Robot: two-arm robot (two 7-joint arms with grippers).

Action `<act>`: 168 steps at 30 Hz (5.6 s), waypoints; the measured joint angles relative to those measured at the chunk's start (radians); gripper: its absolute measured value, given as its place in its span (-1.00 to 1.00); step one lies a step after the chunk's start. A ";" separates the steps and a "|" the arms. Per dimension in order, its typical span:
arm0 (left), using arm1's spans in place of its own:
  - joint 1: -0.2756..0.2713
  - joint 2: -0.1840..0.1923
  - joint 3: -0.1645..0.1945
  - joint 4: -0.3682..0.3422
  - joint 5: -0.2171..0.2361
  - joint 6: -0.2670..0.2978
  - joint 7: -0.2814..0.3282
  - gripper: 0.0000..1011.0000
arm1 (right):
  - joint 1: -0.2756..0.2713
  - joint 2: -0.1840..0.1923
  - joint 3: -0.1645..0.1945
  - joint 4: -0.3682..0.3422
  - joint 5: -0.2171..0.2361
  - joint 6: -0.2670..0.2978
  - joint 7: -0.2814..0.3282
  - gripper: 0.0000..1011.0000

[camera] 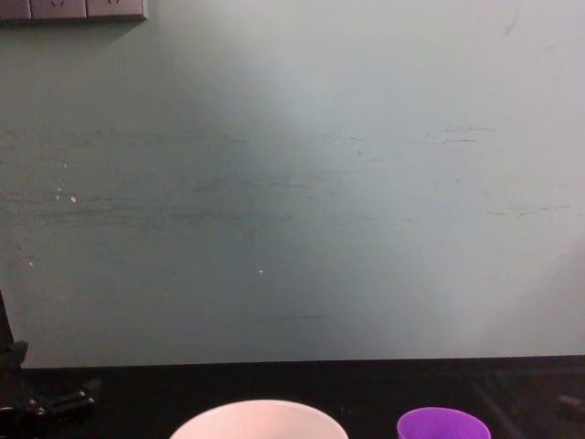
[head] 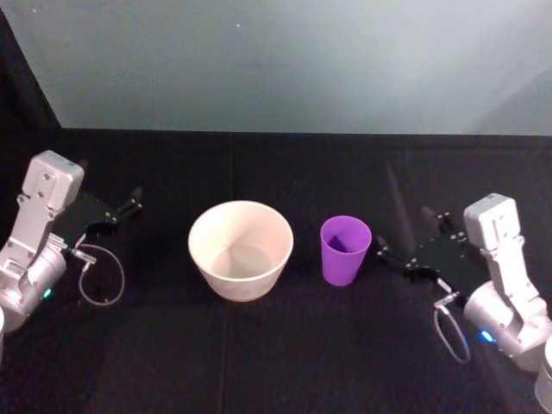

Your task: Pick up the cup and pour the mung beans from the cup into the bowl.

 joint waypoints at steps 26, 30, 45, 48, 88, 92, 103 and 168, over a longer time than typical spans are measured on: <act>0.000 0.000 0.000 0.000 0.000 0.000 0.000 0.98 | -0.091 -0.015 0.038 -0.109 -0.055 0.092 0.001 0.98; 0.000 0.000 0.000 0.000 0.000 0.000 0.000 0.98 | -0.102 -0.017 0.047 -0.124 -0.060 0.102 0.005 0.98; 0.000 0.000 0.000 0.000 0.000 0.000 0.000 0.98 | -0.191 0.000 0.089 -0.218 -0.079 0.169 0.014 0.98; 0.000 0.000 0.000 0.000 0.000 0.000 0.000 0.98 | -0.211 0.006 0.100 -0.243 -0.079 0.177 0.022 0.98; 0.000 0.000 0.000 0.000 0.000 0.000 0.000 0.98 | -0.044 -0.226 0.080 0.019 -0.114 0.040 0.195 0.98; 0.000 0.000 0.000 0.000 0.000 0.000 0.000 0.98 | -0.043 -0.234 0.085 0.027 -0.123 0.035 0.202 0.97; 0.000 0.000 0.000 0.000 0.000 0.000 0.000 0.98 | -0.040 -0.254 0.096 0.041 -0.135 0.028 0.225 0.48; 0.000 0.000 0.000 0.000 0.000 0.000 0.000 0.98 | -0.025 -0.288 0.175 -0.092 -0.080 0.085 0.198 0.42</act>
